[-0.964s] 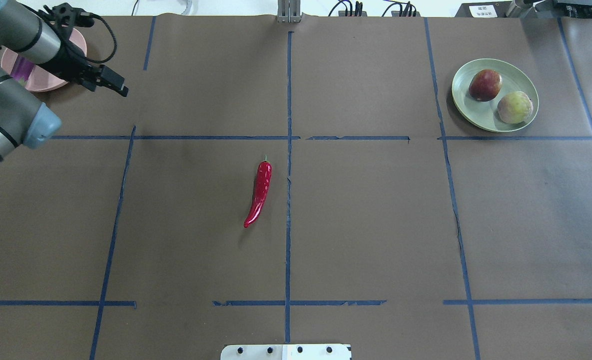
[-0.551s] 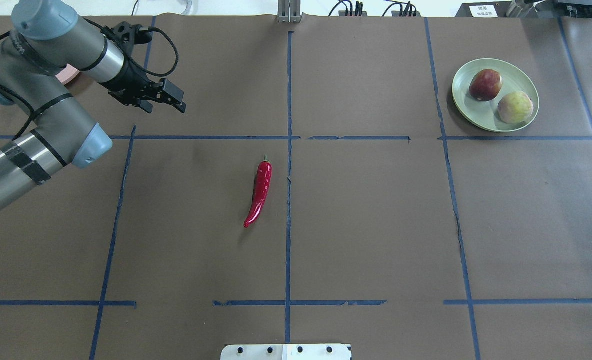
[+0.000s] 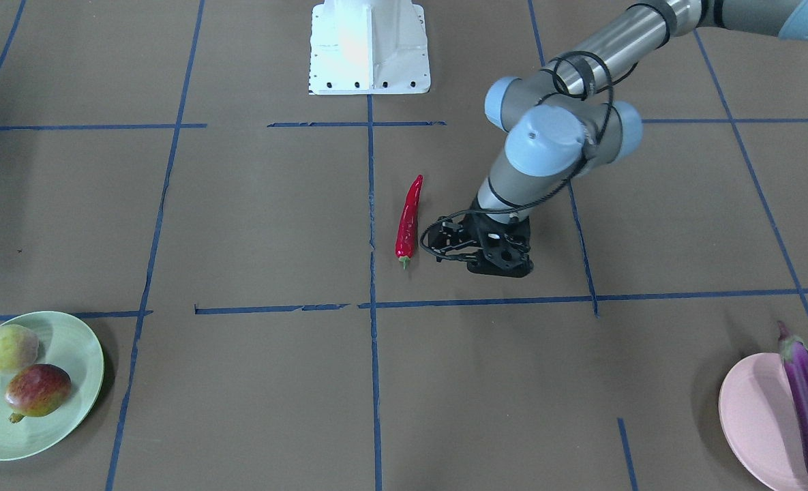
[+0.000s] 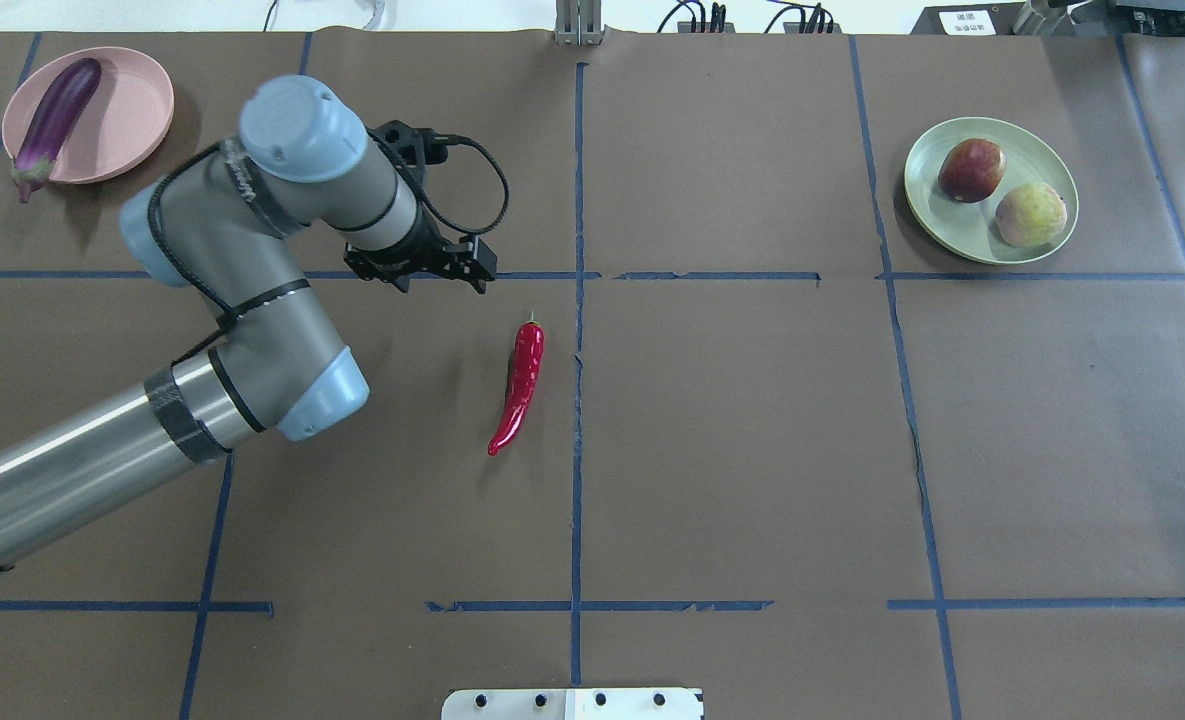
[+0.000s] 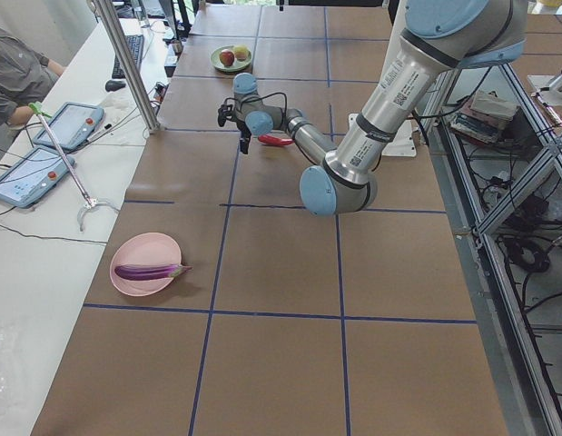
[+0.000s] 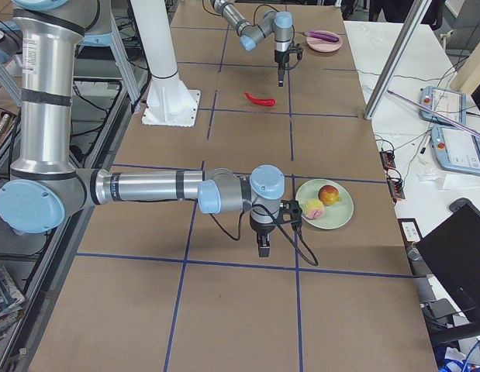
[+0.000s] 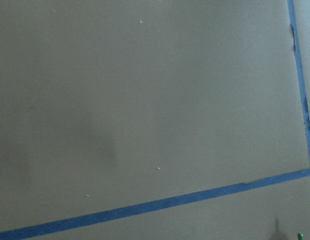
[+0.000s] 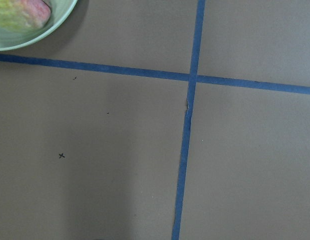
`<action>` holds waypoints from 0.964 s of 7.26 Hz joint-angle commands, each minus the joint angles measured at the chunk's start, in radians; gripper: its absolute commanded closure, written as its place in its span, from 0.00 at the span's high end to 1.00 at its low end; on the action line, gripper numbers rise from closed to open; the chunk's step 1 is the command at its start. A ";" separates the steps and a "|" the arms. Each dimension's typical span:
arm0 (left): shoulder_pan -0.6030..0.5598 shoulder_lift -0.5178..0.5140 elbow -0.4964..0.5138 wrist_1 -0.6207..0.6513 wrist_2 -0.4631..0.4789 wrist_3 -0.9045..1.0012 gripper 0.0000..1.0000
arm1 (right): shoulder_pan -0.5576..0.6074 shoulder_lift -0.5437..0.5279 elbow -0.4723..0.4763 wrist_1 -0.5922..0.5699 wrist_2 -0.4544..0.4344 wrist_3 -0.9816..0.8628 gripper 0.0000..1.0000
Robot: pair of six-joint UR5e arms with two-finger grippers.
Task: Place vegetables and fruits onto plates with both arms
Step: 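Lower the left gripper and grasp the red chili pepper by its stem end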
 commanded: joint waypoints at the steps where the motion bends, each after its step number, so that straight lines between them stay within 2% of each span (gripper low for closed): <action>1: 0.151 -0.070 -0.022 0.104 0.171 -0.087 1.00 | 0.000 0.000 0.002 0.002 -0.001 0.001 1.00; 3: 0.182 -0.072 -0.007 0.098 0.205 -0.088 0.91 | 0.000 -0.002 -0.001 0.002 -0.003 -0.001 1.00; 6: 0.182 -0.079 0.041 0.095 0.207 -0.084 0.91 | 0.000 0.000 -0.001 0.002 -0.004 -0.001 1.00; 7: 0.185 -0.079 0.053 0.095 0.207 -0.087 0.84 | 0.000 0.000 -0.001 0.002 -0.004 -0.001 1.00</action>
